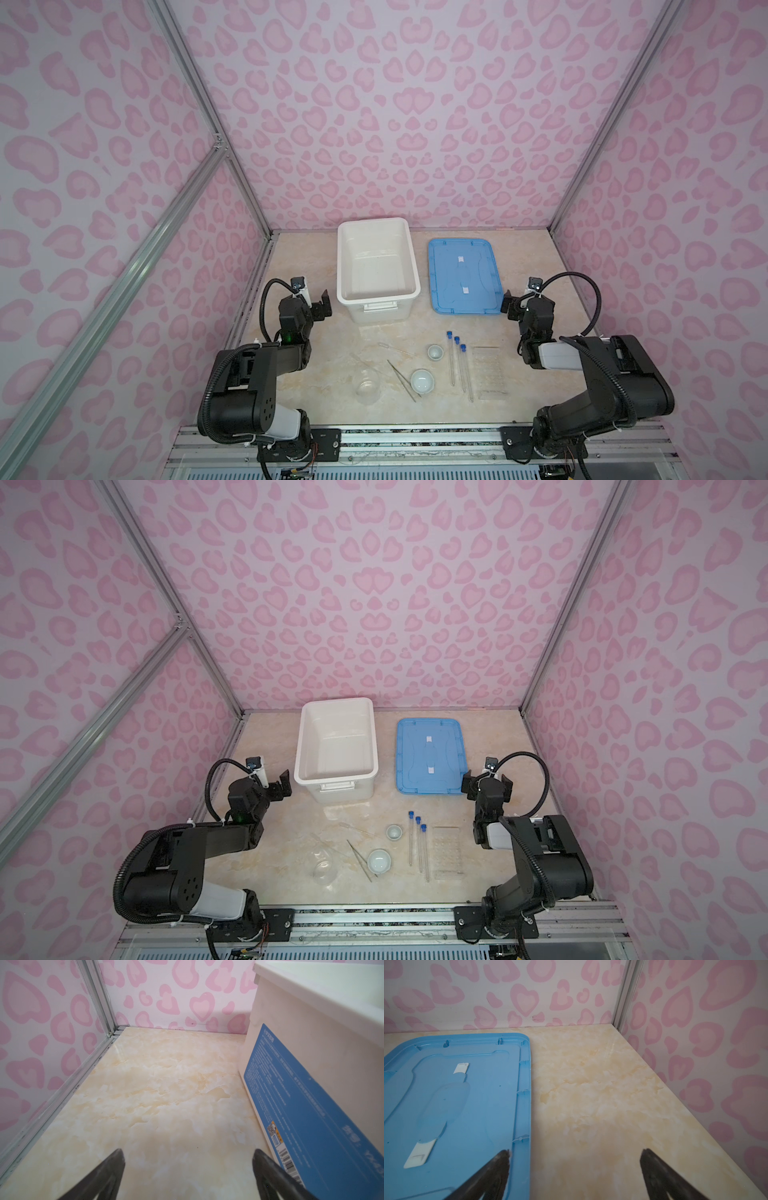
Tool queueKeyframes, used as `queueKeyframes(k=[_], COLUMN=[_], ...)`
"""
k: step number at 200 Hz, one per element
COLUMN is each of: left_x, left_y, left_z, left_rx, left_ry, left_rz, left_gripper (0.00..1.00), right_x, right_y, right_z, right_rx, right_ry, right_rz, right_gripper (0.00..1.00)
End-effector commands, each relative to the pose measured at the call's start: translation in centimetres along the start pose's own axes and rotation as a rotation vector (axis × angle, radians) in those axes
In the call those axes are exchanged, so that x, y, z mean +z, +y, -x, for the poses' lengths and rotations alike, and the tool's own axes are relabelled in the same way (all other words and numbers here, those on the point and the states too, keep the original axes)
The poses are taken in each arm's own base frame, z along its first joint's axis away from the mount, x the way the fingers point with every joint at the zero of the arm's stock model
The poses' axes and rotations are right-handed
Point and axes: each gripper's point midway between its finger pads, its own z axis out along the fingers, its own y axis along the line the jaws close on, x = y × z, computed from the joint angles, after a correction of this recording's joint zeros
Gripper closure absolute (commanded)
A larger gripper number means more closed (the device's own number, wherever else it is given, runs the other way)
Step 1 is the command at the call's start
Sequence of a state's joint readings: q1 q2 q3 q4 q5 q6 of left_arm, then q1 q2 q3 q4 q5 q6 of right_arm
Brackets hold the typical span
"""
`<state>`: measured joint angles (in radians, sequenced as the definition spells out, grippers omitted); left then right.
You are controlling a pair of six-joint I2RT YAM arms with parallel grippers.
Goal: Organize the chemistry lab equipment
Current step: 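Move both arms forward, left gripper toward the blue-capped test tubes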
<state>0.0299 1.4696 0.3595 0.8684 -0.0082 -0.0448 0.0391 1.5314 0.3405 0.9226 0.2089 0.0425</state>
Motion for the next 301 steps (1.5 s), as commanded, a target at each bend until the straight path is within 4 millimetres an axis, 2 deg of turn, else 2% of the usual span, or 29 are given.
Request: queueKeyframes(k=[1, 19, 32, 72, 107, 123, 149, 170, 186, 207, 233, 250, 281, 301], left_x=[-0.2, -0.4, -0.8, -3.5, -6.1, -7.4, -10.0, -12.4, -14.0, -15.6, -17.3, -18.6, -21.4, -22.3], left_y=[0.1, 0.8, 1.5, 2.9, 3.3, 1.9, -1.1, -3.9, -6.7, -10.6, -16.3, -20.2, -27.9, -33.0], left_z=[1.3, 1.6, 2.2, 4.6, 7.4, 9.2, 11.3, 13.0, 13.9, 14.0, 13.6, 12.8, 10.9, 7.9], left_rx=[0.0, -0.023, -0.041, -0.126, -0.349, -0.392, -0.418, -0.385, -0.352, -0.297, -0.222, -0.14, -0.022, 0.045], left_ry=[-0.056, -0.063, -0.065, -0.097, -0.08, -0.072, -0.032, -0.016, 0.01, 0.068, 0.148, 0.206, 0.292, 0.387], left_rz=[0.003, 0.046, 0.079, 0.163, 0.185, 0.107, -0.024, -0.088, -0.164, -0.251, -0.381, -0.431, -0.537, -0.598], left_gripper=[0.03, 0.03, 0.03, 0.03, 0.03, 0.03, 0.03, 0.02, 0.01, 0.01, 0.04, 0.06, 0.15, 0.25], right_x=[0.0, 0.0, -0.3, -1.4, -3.4, -4.9, -7.3, -9.3, -10.3, -11.1, -12.0, -12.5, -12.7, -12.8], right_y=[-0.2, -0.3, -0.7, -0.4, -0.5, -0.5, 0.0, 1.5, 2.4, 4.1, 6.6, 7.6, 6.9, 6.5], right_z=[0.9, 1.0, 1.7, 3.5, 5.7, 6.7, 8.2, 9.2, 9.4, 9.4, 9.1, 8.7, 7.5, 6.6], right_rx=[0.01, 0.013, 0.033, 0.021, 0.081, 0.16, 0.274, 0.302, 0.31, 0.285, 0.199, 0.189, 0.182, 0.176], right_ry=[-0.036, -0.04, -0.067, -0.012, 0.038, 0.079, 0.112, 0.108, 0.134, 0.18, 0.248, 0.297, 0.363, 0.401], right_rz=[-0.012, -0.018, -0.034, -0.007, 0.018, 0.064, 0.166, 0.281, 0.331, 0.393, 0.475, 0.513, 0.474, 0.449], right_gripper=[0.01, 0.02, 0.02, 0.03, 0.03, 0.03, 0.02, 0.02, 0.03, 0.05, 0.06, 0.07, 0.08, 0.07])
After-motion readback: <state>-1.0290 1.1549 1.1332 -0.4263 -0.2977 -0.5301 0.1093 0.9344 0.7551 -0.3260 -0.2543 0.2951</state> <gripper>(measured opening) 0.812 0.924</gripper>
